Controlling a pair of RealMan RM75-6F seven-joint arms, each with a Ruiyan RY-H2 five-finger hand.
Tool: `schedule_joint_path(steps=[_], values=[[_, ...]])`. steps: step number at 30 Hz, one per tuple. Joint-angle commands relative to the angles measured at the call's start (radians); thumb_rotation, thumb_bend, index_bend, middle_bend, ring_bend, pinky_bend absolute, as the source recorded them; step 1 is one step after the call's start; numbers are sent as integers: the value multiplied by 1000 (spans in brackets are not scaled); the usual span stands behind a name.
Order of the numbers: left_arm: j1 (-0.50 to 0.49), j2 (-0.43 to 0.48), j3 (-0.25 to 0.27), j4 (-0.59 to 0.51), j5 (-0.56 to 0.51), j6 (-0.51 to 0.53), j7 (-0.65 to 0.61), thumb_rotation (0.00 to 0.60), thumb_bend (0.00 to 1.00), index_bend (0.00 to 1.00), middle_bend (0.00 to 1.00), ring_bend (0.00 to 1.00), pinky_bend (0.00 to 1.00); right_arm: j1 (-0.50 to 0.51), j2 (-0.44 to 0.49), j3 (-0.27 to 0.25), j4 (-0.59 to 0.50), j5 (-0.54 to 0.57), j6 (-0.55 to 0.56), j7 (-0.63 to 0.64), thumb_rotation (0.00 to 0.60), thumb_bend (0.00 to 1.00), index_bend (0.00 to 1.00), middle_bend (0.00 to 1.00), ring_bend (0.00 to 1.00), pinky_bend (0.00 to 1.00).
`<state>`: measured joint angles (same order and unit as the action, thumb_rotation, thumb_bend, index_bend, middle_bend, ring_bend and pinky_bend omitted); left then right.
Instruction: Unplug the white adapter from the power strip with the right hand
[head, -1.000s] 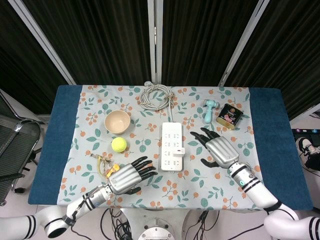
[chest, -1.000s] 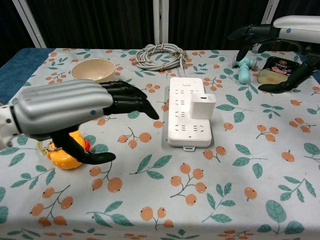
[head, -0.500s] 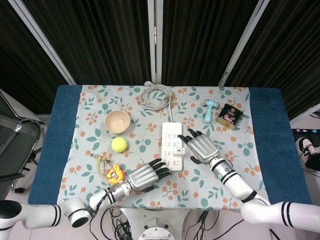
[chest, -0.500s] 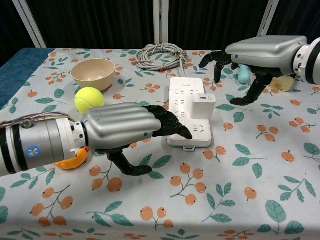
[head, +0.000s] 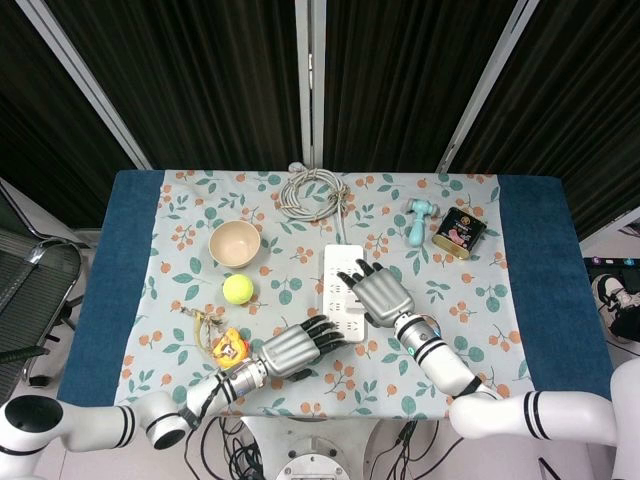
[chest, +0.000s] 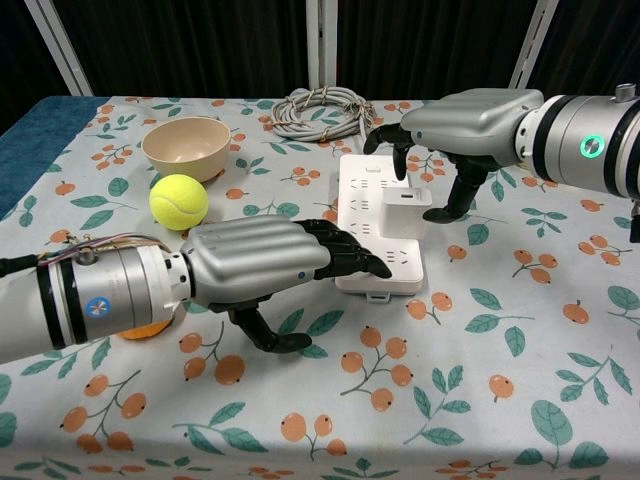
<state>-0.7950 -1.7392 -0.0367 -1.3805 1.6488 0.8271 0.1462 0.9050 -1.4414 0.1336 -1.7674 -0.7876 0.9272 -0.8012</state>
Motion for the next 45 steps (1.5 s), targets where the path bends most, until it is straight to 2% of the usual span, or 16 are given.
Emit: schedule_joint_path(steps=[1, 8, 13, 17, 21, 30, 39, 45], values=[[1, -4, 10, 7, -6, 9, -12, 600, 340, 86, 94, 36, 75, 26, -30, -12, 17, 36, 11, -29, 600, 222, 124, 274, 68, 232], [-7, -17, 29, 28, -6, 24, -55, 600, 340, 86, 94, 36, 74, 63, -72, -26, 49, 81, 22, -52, 600, 223, 129, 277, 68, 240], [-16, -26, 38, 45, -3, 30, -81, 600, 340, 86, 94, 36, 75, 80, -88, -34, 63, 101, 27, -58, 600, 223, 188, 313, 100, 262], [-22, -29, 45, 56, -1, 36, -104, 600, 341, 86, 94, 36, 75, 89, -99, -37, 76, 105, 28, -47, 600, 222, 311, 353, 158, 288], [-28, -32, 50, 67, 0, 41, -128, 600, 340, 86, 94, 36, 73, 98, -109, -42, 83, 111, 31, -47, 600, 264, 479, 431, 248, 338], [-40, -37, 57, 83, -5, 43, -163, 600, 340, 86, 94, 36, 70, 103, -138, -43, 108, 109, 58, -29, 600, 333, 728, 596, 413, 422], [-52, -41, 62, 99, -10, 42, -196, 600, 340, 86, 94, 36, 70, 97, -135, -46, 123, 79, 51, 13, 600, 408, 869, 682, 495, 453], [-60, -44, 64, 108, -15, 37, -206, 600, 341, 86, 95, 36, 70, 86, -121, -47, 115, 43, 53, 46, 600, 423, 913, 713, 526, 476]])
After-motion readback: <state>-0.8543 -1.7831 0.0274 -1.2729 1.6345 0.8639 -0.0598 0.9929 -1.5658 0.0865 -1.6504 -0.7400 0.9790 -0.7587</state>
